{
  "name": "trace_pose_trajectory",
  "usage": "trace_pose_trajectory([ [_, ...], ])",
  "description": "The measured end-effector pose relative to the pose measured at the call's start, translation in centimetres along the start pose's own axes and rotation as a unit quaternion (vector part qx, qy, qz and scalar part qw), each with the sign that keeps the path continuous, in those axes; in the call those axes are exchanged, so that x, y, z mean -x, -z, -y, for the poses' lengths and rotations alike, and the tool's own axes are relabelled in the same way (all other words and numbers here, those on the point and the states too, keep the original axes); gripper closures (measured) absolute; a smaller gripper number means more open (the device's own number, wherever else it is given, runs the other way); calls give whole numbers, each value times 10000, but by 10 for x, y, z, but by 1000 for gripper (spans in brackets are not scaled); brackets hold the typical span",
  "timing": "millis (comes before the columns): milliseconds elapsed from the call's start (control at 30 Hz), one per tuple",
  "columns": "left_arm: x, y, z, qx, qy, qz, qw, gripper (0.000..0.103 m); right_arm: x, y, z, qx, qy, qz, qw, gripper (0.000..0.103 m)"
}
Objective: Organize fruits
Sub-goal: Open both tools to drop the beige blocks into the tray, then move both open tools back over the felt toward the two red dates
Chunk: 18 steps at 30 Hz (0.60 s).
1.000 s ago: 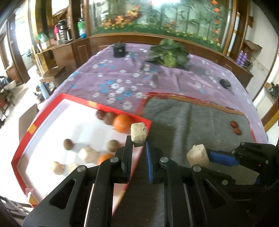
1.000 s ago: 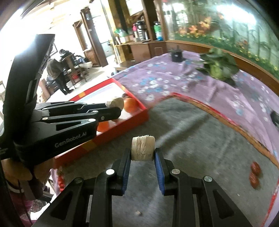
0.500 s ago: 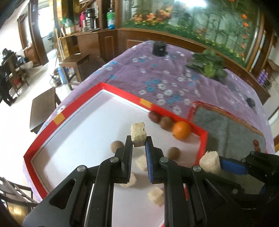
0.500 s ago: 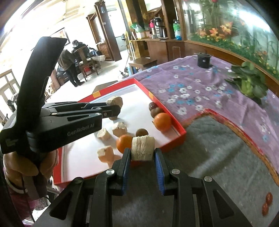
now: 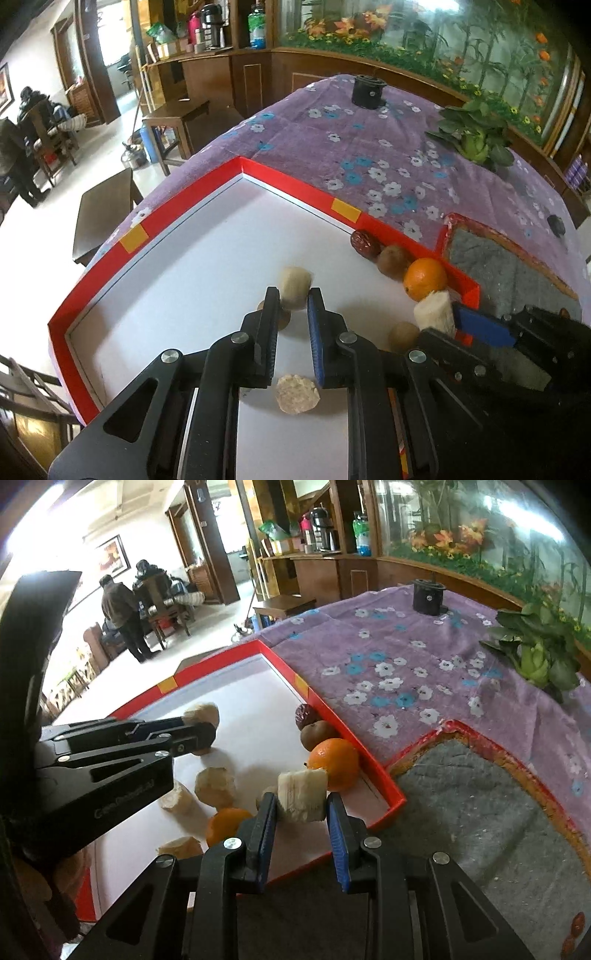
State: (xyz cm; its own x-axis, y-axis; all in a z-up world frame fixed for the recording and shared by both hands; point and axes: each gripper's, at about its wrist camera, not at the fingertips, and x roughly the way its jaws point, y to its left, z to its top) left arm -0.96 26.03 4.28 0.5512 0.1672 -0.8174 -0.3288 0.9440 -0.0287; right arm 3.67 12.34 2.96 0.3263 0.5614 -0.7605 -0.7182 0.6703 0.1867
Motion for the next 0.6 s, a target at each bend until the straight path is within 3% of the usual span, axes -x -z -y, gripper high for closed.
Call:
trace_pose_trajectory([
  [100,0,0,-1,58,-103,3,9999,77,9,2,1,-38,-136,71,9999,64],
  [167,0,0,0,79,-114,12,9999,60,15,5,2,-65,-150,115,9998,63],
  [233,3,2,1,108,-83,40,9999,55,22,8,3,-130,-172,161,9996,63],
  [600,28,11,35,-134,32,245,9996,55,62,34,19,-368,-58,367,9986,63],
])
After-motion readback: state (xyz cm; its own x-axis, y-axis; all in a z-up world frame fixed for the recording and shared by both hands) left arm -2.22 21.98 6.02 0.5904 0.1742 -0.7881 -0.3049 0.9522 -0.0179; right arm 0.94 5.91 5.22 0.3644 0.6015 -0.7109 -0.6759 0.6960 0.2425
